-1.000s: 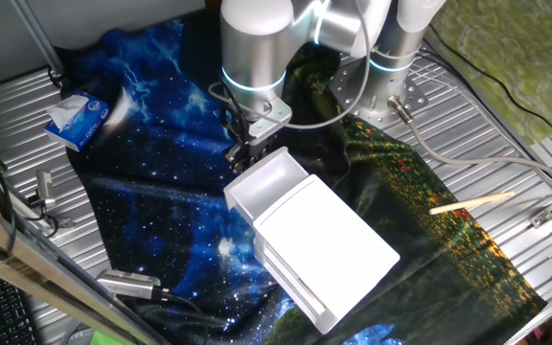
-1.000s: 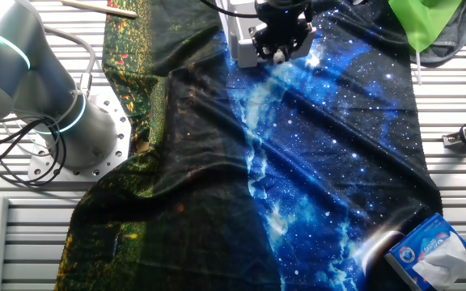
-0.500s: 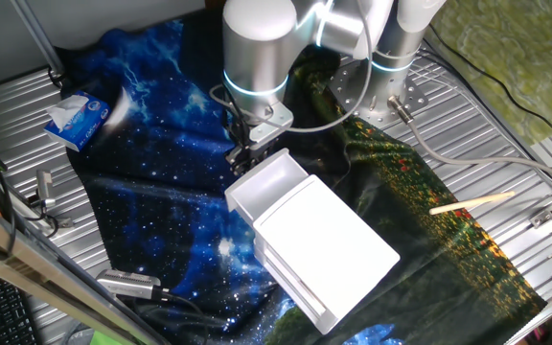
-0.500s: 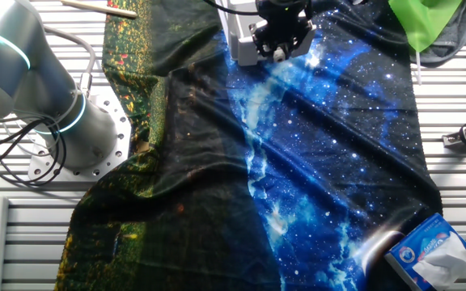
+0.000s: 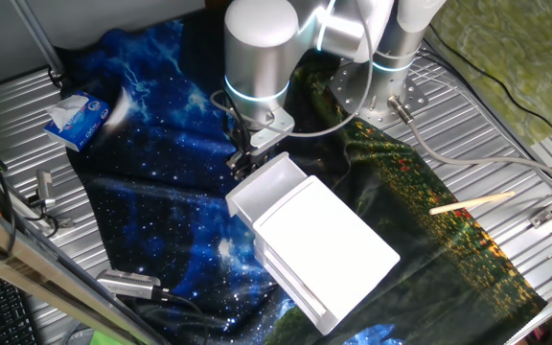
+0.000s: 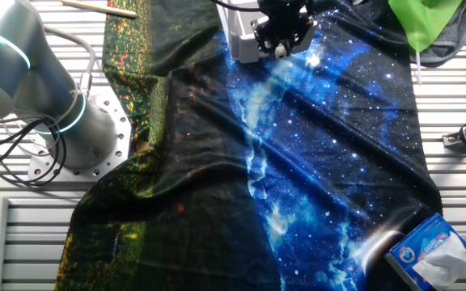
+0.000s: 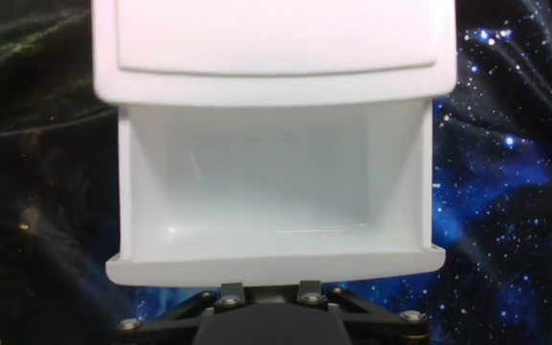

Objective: Grasp the handle and close the drawer

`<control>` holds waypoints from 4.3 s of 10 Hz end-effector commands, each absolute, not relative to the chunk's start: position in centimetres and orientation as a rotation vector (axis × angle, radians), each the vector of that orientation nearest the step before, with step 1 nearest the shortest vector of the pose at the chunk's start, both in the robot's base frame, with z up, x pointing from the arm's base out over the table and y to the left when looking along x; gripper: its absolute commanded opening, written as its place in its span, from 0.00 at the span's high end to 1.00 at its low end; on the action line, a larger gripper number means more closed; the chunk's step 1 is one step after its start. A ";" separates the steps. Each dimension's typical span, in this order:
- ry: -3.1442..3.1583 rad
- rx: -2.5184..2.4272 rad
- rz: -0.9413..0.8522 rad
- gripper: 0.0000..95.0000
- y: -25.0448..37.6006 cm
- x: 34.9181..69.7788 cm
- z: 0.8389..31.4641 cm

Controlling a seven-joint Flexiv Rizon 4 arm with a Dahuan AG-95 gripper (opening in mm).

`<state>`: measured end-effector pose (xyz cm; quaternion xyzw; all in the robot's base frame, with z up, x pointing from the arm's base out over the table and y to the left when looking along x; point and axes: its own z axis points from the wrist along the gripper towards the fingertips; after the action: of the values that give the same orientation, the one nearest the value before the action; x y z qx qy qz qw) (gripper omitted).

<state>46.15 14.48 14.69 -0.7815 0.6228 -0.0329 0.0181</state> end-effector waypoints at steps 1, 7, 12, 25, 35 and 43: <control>1.932 -2.426 -0.100 1.00 14.7 46.2 14.8; 1.963 -2.409 -0.107 1.00 16.8 46.2 14.6; 1.974 -2.414 -0.116 1.00 17.6 46.3 15.0; 1.843 -2.462 -0.148 1.00 17.6 46.3 14.9; 1.892 -2.422 -0.130 1.00 17.6 46.3 14.9; 1.919 -2.406 -0.127 1.00 17.6 46.3 14.9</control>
<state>46.31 17.62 14.91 -0.7806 0.6230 -0.0406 0.0305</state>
